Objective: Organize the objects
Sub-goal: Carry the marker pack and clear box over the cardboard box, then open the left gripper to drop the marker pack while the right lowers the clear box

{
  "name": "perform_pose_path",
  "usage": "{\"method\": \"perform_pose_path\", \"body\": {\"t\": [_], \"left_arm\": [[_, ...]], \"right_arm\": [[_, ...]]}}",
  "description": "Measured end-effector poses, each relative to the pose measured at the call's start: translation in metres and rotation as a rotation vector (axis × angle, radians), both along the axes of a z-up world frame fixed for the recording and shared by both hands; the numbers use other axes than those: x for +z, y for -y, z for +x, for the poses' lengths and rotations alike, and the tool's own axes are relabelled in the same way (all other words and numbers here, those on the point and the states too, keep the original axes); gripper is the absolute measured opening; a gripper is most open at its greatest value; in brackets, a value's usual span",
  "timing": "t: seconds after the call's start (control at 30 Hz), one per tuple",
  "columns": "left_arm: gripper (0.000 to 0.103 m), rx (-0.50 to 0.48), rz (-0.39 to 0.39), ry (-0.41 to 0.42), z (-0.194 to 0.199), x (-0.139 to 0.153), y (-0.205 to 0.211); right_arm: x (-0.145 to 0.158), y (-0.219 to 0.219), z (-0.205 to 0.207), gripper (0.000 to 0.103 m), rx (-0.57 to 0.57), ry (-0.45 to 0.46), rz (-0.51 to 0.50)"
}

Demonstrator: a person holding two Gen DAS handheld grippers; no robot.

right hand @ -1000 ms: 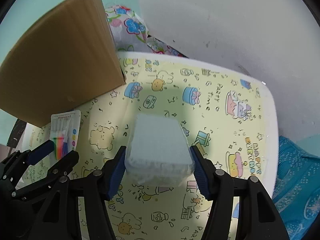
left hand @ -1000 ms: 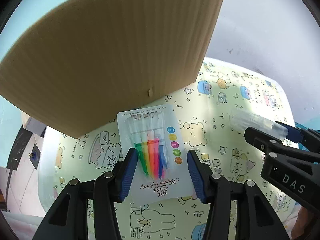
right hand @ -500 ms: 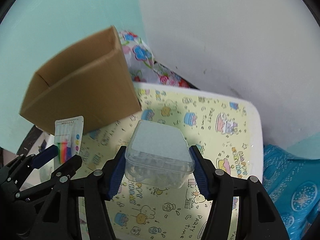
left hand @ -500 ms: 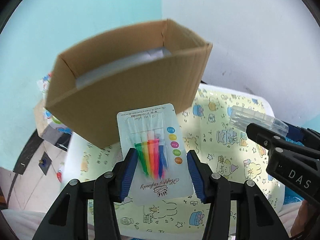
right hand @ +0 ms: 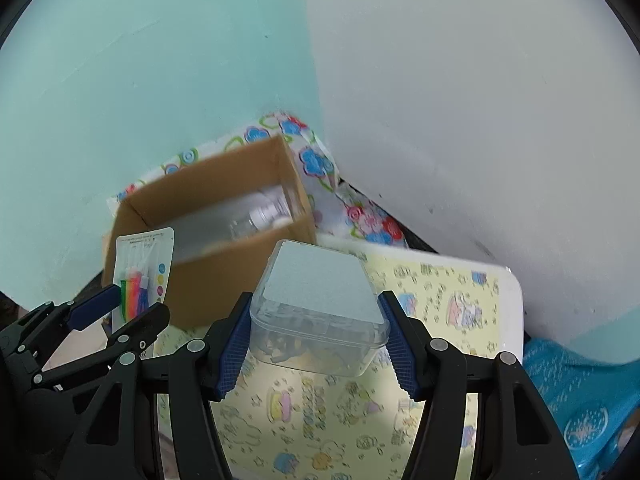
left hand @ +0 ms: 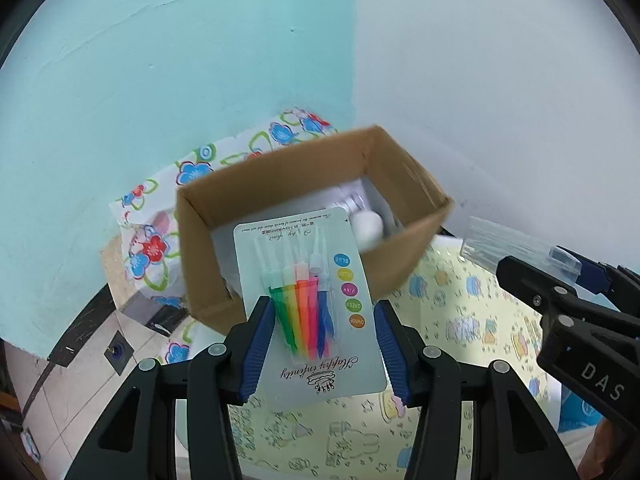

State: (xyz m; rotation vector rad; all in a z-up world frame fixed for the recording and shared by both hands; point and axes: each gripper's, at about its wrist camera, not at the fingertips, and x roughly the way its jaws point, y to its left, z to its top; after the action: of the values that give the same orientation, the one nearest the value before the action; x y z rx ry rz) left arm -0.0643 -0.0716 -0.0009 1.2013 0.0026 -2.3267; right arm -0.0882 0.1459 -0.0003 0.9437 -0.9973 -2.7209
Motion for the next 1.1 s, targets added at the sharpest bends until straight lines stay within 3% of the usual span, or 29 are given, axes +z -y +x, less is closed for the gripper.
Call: {"method": "perform_pose_path", "body": {"t": [0.5,0.83,0.97,1.07,1.1], "left_arm": [[0.053,0.009,-0.012,0.019,-0.037,0.014,0.063],[0.054,0.026,0.024,0.067,-0.061,-0.006,0.099],[0.060,0.012,0.072,0.106,-0.069,-0.017,0.104],[0.076,0.002,0.105,0.115,-0.070,-0.022,0.105],[0.076,-0.003,0.108,0.113,-0.069,-0.021,0.104]], "right_arm": [[0.037,0.012,-0.049,0.064,0.008,-0.065,0.037],[0.037,0.017,-0.079,0.064,0.031,-0.040,0.061],[0.037,0.018,-0.090,0.064,0.034,-0.028,0.058],[0.038,0.020,-0.092,0.064,0.038,-0.027,0.064],[0.038,0.020,-0.092,0.064,0.038,-0.026,0.067]]}}
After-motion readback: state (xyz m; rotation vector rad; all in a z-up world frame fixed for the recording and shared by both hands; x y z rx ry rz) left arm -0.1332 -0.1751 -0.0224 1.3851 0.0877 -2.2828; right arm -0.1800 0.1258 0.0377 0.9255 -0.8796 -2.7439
